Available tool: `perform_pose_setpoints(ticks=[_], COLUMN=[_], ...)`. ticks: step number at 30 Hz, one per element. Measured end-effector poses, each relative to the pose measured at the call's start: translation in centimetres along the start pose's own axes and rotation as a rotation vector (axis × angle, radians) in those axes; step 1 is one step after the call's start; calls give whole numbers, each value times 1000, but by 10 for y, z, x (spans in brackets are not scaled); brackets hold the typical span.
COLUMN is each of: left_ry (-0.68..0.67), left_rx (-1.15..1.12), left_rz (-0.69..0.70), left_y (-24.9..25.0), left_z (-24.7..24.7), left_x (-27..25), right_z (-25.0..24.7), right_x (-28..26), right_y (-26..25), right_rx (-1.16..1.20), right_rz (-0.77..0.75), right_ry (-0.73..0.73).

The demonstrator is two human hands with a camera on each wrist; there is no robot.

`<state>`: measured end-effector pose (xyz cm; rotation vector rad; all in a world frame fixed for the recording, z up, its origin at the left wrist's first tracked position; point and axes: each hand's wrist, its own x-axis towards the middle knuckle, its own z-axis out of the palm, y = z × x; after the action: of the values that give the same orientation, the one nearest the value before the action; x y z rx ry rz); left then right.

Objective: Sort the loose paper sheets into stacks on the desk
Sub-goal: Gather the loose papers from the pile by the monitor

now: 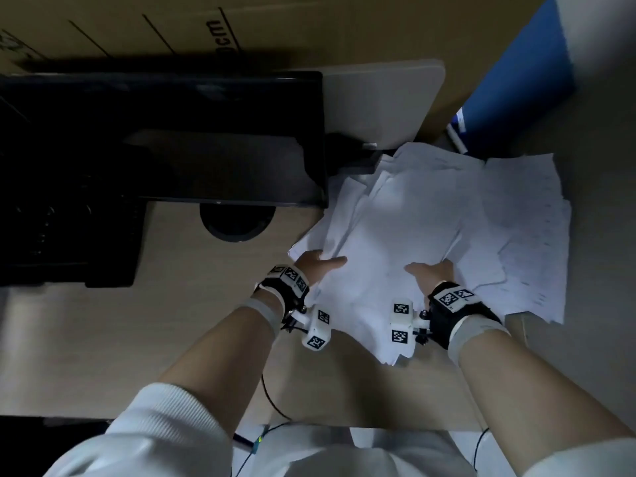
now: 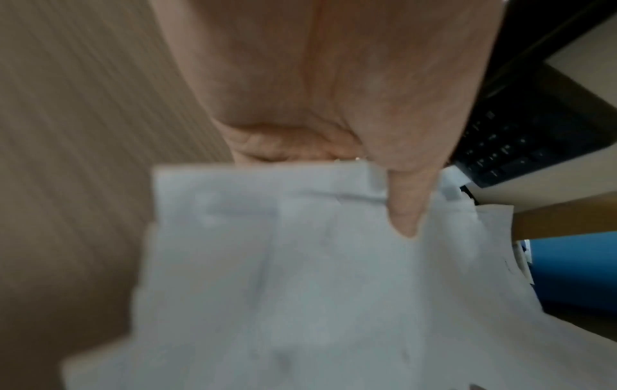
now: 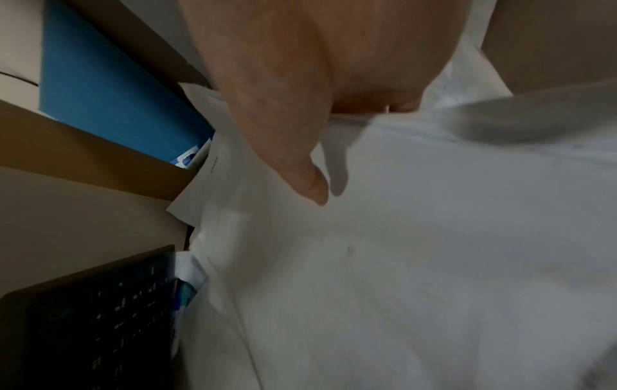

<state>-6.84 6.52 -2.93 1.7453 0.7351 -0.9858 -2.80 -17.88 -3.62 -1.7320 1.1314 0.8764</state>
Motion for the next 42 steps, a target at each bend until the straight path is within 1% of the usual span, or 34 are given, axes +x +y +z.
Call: perform_pose_setpoints(ticks=[1, 2, 4, 6, 8, 9, 10, 13, 14, 17, 20, 21, 23, 24, 25, 27, 30, 32, 36, 38, 42], left_ry=[43, 65, 57, -10, -99, -121, -110, 46, 77, 114, 152, 201, 317, 339, 329, 254, 113, 73, 6, -1, 108], left_rx=[65, 84, 77, 119, 211, 214, 185, 16, -17, -56, 33, 106, 293, 348, 373, 371, 261, 240, 281, 290, 192], left_rz=[0, 1, -26, -67, -85, -82, -71, 67, 101, 95, 106, 106, 92, 85, 77, 52, 24, 3, -54, -42, 29], left_y=[2, 6, 9, 14, 19, 20, 20, 25, 29, 40, 51, 55, 63, 66, 70, 74, 75, 72, 66, 64, 67], left_z=[4, 7, 13, 17, 22, 24, 25, 26, 25, 31, 50, 57, 68, 72, 74, 76, 81, 86, 93, 95, 95], left_x=[5, 7, 16, 17, 12, 11, 13, 19, 18, 20, 22, 22, 20, 20, 19, 21, 19, 18, 14, 12, 7], right_z=[-3, -5, -8, -8, -12, -15, -16, -23, -27, -41, -58, -62, -64, -65, -65, -64, -62, -64, -69, -70, -75], right_x=[-10, -5, -11, -12, -11, -9, -10, -8, -12, -12, -10, -7, -4, -4, -2, 2, 0, 3, -2, -4, -10], right_y=[1, 1, 0, 0, 1, 2, 4, 8, 9, 11, 18, 22, 28, 30, 31, 31, 22, 20, 15, 16, 21], right_rx=[-64, -105, -163, -138, -138, -134, -128, -114, -99, -30, -64, -82, -87, -101, -125, -156, -60, -24, -26, -75, -198], right_rz=[-76, -101, -96, -72, -65, -53, -52, -74, -72, -25, 90, 110, 108, 93, 79, 68, 68, 45, 32, 9, -53], right_ry=[-8, -12, -82, -124, -114, -102, -76, 64, 105, 178, 182, 179, 189, 200, 208, 188, 121, 128, 150, 147, 85])
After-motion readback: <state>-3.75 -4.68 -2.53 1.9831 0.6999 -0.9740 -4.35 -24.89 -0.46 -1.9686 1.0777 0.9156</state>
